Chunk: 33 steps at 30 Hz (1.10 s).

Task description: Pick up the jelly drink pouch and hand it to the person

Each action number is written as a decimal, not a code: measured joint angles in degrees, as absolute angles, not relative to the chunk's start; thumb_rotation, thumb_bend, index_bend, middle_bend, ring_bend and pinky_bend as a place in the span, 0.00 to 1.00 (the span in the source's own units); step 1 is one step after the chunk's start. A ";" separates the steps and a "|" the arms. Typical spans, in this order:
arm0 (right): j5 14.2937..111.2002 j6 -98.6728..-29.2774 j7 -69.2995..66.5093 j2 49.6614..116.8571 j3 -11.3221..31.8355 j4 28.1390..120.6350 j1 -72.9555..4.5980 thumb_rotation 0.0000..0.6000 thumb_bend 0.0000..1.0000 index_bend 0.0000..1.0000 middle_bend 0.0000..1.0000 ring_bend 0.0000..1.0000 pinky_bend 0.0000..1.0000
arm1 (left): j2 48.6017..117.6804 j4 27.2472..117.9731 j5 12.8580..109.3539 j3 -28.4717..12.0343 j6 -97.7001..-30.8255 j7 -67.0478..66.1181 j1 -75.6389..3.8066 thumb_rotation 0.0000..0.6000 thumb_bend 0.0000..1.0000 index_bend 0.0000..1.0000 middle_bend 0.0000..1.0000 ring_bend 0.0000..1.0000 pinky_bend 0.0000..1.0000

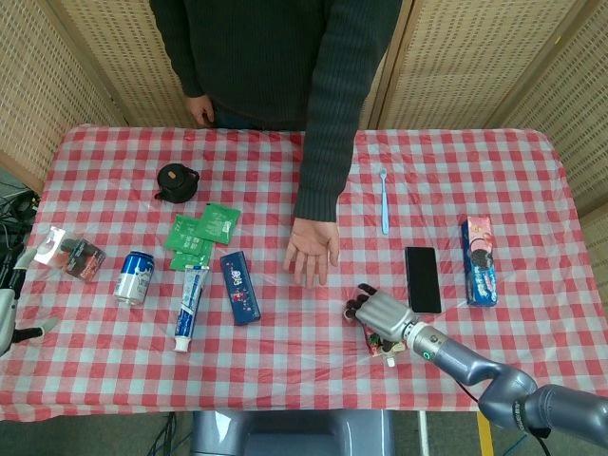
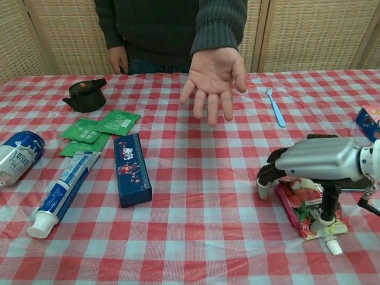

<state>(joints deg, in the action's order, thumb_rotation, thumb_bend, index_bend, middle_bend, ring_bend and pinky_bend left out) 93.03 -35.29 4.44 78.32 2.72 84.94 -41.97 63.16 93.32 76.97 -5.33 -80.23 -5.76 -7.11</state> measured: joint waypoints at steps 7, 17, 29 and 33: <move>92.99 -39.89 5.56 78.91 2.12 84.40 -41.43 1.00 0.38 0.66 0.66 0.68 0.70 | 63.19 93.59 76.97 -5.27 -80.11 -6.21 -7.30 1.00 0.00 0.00 0.00 0.00 0.00; 98.16 -50.98 4.28 74.08 1.35 88.21 -40.30 1.00 0.41 0.68 0.67 0.68 0.70 | 63.19 93.46 77.82 -4.77 -80.42 -5.43 -7.09 1.00 0.00 0.00 0.00 0.00 0.00; 96.25 -55.11 4.49 64.06 7.93 102.01 -42.27 1.00 0.44 0.69 0.67 0.69 0.70 | 62.45 94.00 77.85 -4.81 -80.33 -4.45 -7.11 1.00 0.00 0.00 0.00 0.00 0.00; 92.02 -53.80 5.10 62.36 11.76 105.24 -44.35 1.00 0.44 0.69 0.67 0.69 0.70 | 62.33 93.99 77.54 -4.99 -80.31 -4.70 -7.17 1.00 0.00 0.00 0.00 0.00 0.00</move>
